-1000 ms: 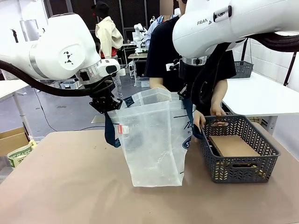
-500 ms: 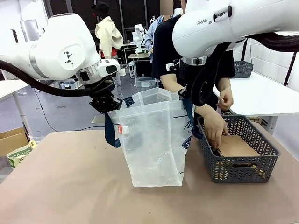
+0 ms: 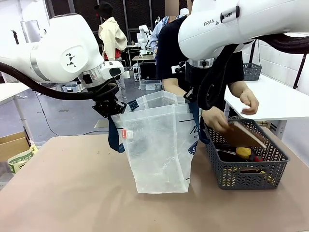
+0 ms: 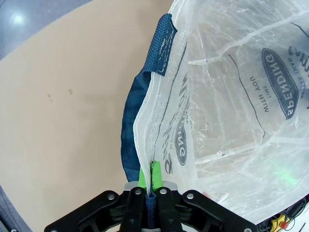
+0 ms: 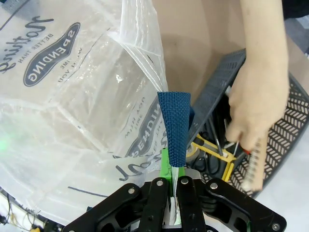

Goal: Transfer purchased items from the store into the shopping bag.
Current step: Move the Reusable shopping bag to the right side of the table.

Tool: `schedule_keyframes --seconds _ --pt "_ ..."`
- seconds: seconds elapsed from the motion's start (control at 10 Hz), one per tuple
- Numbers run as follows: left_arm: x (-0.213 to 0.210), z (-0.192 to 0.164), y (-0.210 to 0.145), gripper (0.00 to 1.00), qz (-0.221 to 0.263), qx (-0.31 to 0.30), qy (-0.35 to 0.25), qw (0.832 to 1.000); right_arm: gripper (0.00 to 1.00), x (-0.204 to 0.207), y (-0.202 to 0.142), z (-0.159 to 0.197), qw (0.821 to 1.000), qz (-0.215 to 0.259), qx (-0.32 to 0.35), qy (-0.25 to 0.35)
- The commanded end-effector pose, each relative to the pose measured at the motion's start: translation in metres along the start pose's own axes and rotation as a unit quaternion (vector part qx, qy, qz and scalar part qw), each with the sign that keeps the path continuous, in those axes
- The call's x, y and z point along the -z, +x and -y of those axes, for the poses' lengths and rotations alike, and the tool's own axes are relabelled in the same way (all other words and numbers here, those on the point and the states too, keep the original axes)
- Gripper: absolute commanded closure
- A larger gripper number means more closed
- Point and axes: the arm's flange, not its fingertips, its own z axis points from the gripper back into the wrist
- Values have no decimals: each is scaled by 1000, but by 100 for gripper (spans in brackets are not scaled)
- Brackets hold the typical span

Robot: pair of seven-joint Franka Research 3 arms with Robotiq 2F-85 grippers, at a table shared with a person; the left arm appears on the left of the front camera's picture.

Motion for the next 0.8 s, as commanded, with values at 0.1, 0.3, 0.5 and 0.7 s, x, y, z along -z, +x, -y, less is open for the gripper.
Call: schedule_keyframes --seconds 0.1,0.3,0.5,0.7 --pt "0 0 0 100 0 0 0 1000 100 1 -5 1 1000 2 1 -4" --pt "-1 -4 0 100 8 -13 3 1000 100 1 -11 3 1000 10 3 -2" --pt "-1 -11 0 100 9 -24 -4 1000 100 0 -15 6 1000 13 9 -2" --pt "-3 -14 2 100 11 -28 -7 1000 100 1 -19 6 999 35 11 5"
